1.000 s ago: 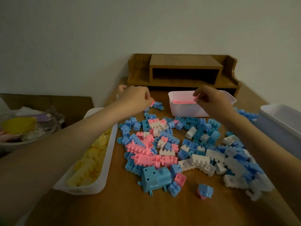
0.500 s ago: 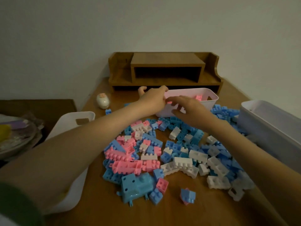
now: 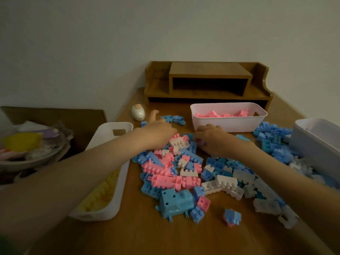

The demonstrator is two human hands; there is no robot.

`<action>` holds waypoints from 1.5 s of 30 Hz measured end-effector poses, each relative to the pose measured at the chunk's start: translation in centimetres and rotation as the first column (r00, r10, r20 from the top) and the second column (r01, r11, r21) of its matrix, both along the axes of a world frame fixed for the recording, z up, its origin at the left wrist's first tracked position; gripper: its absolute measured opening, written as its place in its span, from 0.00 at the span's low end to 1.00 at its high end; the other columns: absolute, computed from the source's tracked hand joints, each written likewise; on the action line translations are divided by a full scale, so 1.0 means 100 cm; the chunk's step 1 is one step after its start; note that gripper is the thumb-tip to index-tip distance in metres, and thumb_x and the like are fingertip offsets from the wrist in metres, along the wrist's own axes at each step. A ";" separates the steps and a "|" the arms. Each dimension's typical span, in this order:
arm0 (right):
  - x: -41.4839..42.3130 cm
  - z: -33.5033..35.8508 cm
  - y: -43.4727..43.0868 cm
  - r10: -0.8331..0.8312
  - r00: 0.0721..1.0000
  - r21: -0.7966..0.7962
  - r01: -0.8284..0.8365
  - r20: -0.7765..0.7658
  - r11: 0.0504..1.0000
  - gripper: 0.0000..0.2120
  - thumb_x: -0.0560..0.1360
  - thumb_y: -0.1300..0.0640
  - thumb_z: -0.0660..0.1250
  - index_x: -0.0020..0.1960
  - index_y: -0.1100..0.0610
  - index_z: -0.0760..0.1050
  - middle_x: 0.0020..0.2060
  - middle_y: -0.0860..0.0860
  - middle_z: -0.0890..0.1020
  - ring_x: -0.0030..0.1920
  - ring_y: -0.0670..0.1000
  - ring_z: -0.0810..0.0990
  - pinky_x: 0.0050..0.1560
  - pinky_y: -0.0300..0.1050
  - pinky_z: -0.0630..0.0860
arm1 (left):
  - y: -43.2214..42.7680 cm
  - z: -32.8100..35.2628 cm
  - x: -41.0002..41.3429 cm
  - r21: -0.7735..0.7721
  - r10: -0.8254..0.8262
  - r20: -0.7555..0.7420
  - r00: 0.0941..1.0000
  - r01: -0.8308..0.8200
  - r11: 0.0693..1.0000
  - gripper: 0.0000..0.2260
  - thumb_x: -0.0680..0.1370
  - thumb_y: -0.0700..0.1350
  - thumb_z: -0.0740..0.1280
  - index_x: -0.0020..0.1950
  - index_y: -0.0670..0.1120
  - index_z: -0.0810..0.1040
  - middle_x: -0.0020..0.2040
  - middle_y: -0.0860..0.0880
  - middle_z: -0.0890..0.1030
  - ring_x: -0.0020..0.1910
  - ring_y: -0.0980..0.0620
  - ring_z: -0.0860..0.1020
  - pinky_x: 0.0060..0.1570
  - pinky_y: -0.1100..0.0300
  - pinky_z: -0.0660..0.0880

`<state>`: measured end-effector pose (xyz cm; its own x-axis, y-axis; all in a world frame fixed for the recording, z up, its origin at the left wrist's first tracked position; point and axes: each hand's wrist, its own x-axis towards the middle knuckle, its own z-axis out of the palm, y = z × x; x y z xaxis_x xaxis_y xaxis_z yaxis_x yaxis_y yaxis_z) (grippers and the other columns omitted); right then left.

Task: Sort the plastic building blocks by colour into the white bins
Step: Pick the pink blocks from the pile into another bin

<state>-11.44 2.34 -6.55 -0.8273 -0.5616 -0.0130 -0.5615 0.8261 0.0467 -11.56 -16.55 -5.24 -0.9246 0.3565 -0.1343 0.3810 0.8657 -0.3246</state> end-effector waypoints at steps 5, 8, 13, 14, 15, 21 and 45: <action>0.000 0.006 0.004 -0.012 0.993 -0.024 0.015 0.114 1.000 0.16 0.78 0.58 0.61 0.65 0.53 0.72 0.61 0.52 0.71 0.61 0.54 0.70 0.61 0.49 0.71 | 0.006 0.000 0.005 0.083 -0.039 -0.077 0.996 0.046 0.995 0.06 0.78 0.39 0.61 0.53 0.48 0.71 0.43 0.53 0.71 0.59 0.48 0.70 0.68 0.41 0.47; 0.000 0.006 0.005 -0.032 0.991 -0.027 0.036 0.129 0.999 0.14 0.78 0.59 0.61 0.62 0.55 0.74 0.60 0.52 0.72 0.59 0.53 0.71 0.59 0.47 0.72 | 0.008 -0.001 0.005 0.132 -0.056 -0.072 0.996 0.065 0.989 0.08 0.78 0.38 0.60 0.55 0.48 0.70 0.43 0.53 0.70 0.58 0.48 0.70 0.69 0.42 0.47; -0.002 0.008 0.008 -0.092 0.982 -0.179 0.121 0.164 0.976 0.10 0.76 0.59 0.64 0.57 0.52 0.76 0.55 0.49 0.76 0.50 0.48 0.73 0.50 0.40 0.72 | 0.006 -0.004 0.000 0.199 -0.019 -0.008 1.000 0.020 0.980 0.07 0.78 0.37 0.59 0.54 0.47 0.70 0.45 0.51 0.77 0.54 0.49 0.73 0.67 0.44 0.48; -0.003 0.008 0.009 -0.102 0.980 -0.199 0.136 0.171 0.971 0.09 0.76 0.58 0.65 0.55 0.52 0.76 0.54 0.48 0.77 0.48 0.48 0.73 0.48 0.39 0.71 | 0.005 -0.005 -0.002 0.200 -0.009 -0.008 1.000 0.010 0.980 0.10 0.77 0.36 0.58 0.55 0.47 0.69 0.46 0.50 0.78 0.53 0.49 0.74 0.67 0.44 0.48; -0.005 0.008 0.008 -0.113 0.977 -0.208 0.150 0.179 0.967 0.08 0.76 0.58 0.65 0.54 0.51 0.77 0.52 0.48 0.78 0.47 0.47 0.74 0.46 0.38 0.70 | 0.003 -0.007 -0.003 0.205 -0.002 -0.014 1.000 0.004 0.979 0.13 0.77 0.34 0.57 0.59 0.46 0.69 0.46 0.50 0.78 0.53 0.49 0.74 0.67 0.44 0.48; -0.009 0.016 -0.005 -0.097 0.982 -0.325 0.145 0.159 0.934 0.05 0.78 0.54 0.61 0.45 0.53 0.73 0.42 0.51 0.78 0.42 0.50 0.75 0.45 0.43 0.73 | -0.001 -0.004 -0.006 0.203 0.019 0.016 1.000 -0.022 0.979 0.24 0.78 0.38 0.56 0.71 0.58 0.64 0.57 0.50 0.77 0.63 0.46 0.68 0.65 0.45 0.48; 0.001 0.003 -0.008 0.015 0.976 -0.335 0.059 0.215 0.940 0.08 0.79 0.56 0.59 0.57 0.58 0.67 0.48 0.54 0.75 0.47 0.54 0.74 0.47 0.47 0.73 | -0.007 0.003 -0.014 0.254 0.033 0.085 0.996 -0.054 0.966 0.07 0.78 0.44 0.61 0.51 0.56 0.73 0.52 0.55 0.76 0.63 0.51 0.67 0.69 0.42 0.45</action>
